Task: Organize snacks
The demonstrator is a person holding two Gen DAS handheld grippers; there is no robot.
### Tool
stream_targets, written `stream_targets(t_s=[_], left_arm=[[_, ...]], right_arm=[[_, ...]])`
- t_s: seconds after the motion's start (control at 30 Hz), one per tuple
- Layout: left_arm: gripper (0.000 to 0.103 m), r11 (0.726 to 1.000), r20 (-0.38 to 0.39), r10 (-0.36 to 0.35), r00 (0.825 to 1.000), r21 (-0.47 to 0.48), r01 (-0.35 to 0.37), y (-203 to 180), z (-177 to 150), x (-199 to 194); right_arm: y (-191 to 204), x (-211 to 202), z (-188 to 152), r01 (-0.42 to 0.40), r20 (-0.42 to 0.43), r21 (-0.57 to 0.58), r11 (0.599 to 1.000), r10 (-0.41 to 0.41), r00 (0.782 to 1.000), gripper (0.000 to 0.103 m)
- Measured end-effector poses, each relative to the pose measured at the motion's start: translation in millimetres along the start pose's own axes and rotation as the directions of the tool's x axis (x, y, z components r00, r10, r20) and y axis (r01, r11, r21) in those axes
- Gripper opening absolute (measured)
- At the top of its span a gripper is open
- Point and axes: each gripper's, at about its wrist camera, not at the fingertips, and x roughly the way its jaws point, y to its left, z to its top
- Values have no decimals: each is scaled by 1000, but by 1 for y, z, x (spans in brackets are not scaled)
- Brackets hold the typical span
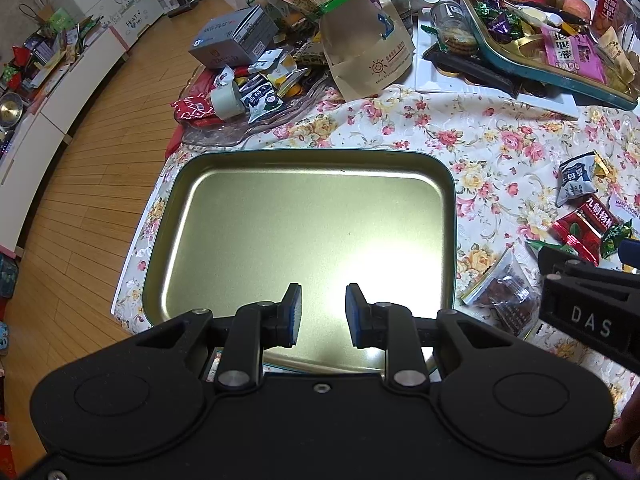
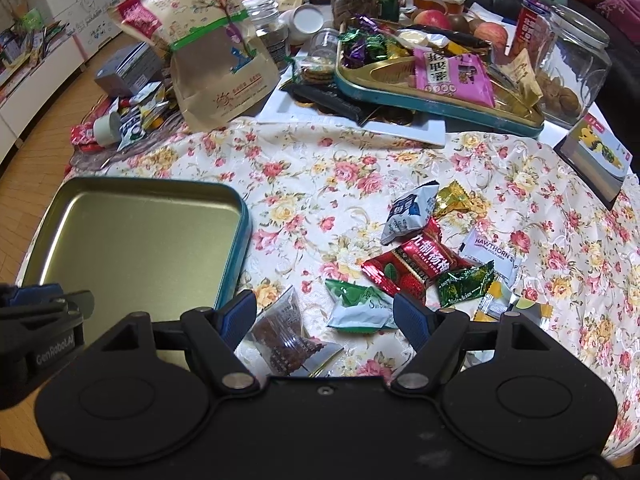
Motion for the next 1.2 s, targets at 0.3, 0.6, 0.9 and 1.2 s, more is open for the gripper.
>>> stream_targets(t_s=[0.3,0.6,0.9,1.2], left_arm=[[35,996,89,-42,995,-76,49,-1,7,-17],[35,989,167,-68,984,-122,89,-13,15,-34],[35,988,92,-129,987,-70,136,-49,21,-30],[35,978,54,-206,977,36,205,-90,22,-33]], right_arm=[[-6,-3,4,61,79,-7,998,-61,995,76],[-56,-6,9,101,113,85,991,-111,987,73],[-139,-12,1,125,105,233,964,-153,983,72],[-193,-17,-11,155,141,292,944,-203,969,73]])
